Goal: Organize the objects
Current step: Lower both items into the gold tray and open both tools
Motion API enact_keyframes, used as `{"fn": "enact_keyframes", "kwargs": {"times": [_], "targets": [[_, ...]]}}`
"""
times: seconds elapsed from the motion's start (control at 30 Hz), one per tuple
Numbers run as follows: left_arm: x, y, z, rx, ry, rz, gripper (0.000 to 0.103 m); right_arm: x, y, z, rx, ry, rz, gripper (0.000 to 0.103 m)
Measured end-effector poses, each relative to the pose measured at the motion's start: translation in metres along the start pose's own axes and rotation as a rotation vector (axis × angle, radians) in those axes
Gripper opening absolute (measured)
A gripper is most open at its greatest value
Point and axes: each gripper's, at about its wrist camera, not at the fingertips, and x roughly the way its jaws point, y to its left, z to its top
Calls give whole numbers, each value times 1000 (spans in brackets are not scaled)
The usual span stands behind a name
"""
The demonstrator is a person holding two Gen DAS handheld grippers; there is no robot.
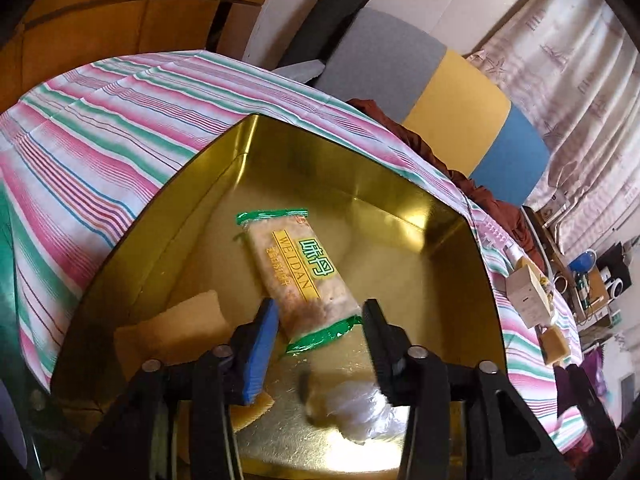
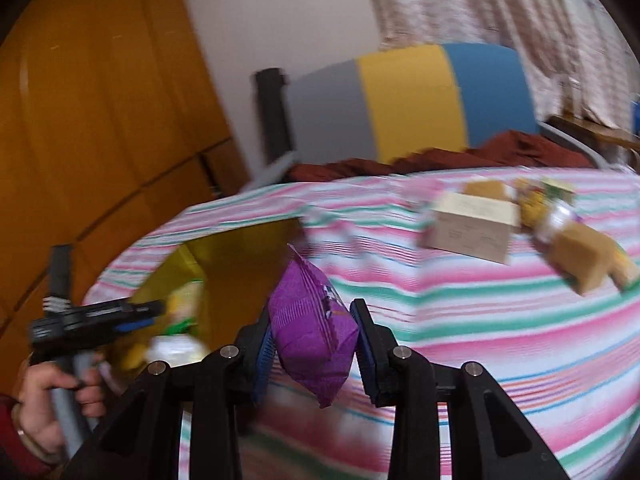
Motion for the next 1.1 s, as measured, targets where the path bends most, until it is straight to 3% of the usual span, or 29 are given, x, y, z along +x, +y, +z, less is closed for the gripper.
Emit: {"fn": "enact_keyframes", "kwargs": {"times": [0.13,0.23,0.43,0.67,1.1], "targets": [[-16,1,4,-26,-63,38,88,10,37,-1,-50,52,92,35],[-28,2,8,-51,-109,56,99,24,56,-5,-72,96,132,35],[-43,4,16,-84,-145,110,103,41,80,-12,-138,152,108,36],[-57,0,16,-84,-195,189,103,46,70,-15,-103,183,82,44],[-58,-36,2,44,-184,143,103,21,40,-6,-12,124,30,45]]}}
